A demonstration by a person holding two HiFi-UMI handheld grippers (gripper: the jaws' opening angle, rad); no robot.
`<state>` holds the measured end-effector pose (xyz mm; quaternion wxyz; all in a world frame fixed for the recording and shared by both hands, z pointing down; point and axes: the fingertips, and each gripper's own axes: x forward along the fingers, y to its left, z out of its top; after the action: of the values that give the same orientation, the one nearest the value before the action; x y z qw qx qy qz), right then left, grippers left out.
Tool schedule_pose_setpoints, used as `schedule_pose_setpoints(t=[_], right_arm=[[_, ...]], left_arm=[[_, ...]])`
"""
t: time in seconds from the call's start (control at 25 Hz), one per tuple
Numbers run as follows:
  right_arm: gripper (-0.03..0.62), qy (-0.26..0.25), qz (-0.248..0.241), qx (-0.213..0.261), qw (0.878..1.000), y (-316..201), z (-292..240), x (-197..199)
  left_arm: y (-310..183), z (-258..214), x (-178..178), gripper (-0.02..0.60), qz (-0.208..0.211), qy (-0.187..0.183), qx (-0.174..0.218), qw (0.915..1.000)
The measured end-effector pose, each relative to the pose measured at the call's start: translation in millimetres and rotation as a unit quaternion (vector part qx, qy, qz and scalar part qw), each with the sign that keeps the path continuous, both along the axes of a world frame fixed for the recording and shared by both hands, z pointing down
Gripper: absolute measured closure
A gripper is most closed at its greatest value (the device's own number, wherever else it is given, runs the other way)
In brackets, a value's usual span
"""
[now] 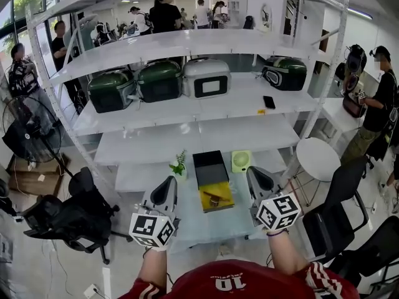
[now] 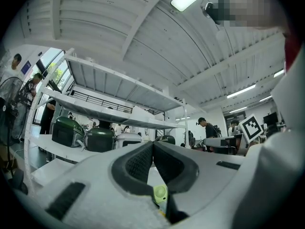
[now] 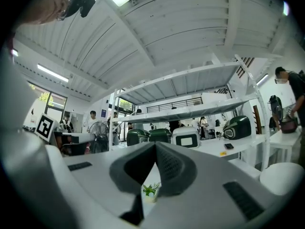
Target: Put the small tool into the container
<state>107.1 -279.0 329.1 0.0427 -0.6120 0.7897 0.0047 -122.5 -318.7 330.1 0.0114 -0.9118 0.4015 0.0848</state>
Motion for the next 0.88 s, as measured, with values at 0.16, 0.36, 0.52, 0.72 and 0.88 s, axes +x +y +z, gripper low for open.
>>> schedule_pose_setpoints(t=[0.16,0.36,0.52,0.72,0.88], right_arm=[[0.591,0.006,0.002,0.007,1.0,1.6,-5.9,-0.6],[0.592,0.011,0.004,0.01,1.0,2.3,-6.3,-3.7],[0.592,0.008,0.005,0.007,1.0,4.5,-4.7,-3.5],[0.592,0.011,0.003,0.008,1.0,5.1,-5.4,-5.8],[0.592,0.013,0.006,0.003,1.0,4.6,-2.3,-5.1]], left_arm=[[2.9,-3.6,-0.5,0.582,0.002,0.002,0.003,1.0],[5.1,-3.7,-4.7,0.582,-0.002,0.004,0.005,1.0],[7.0,-1.1,-7.6,0.583,-0.005,0.006,0.001,1.0],[8.1,-0.6,-9.0,0.582,-0.007,0.009,0.002,0.9999],[6.7,1.1,-7.7,0.582,-0.004,0.01,0.0,0.9999]])
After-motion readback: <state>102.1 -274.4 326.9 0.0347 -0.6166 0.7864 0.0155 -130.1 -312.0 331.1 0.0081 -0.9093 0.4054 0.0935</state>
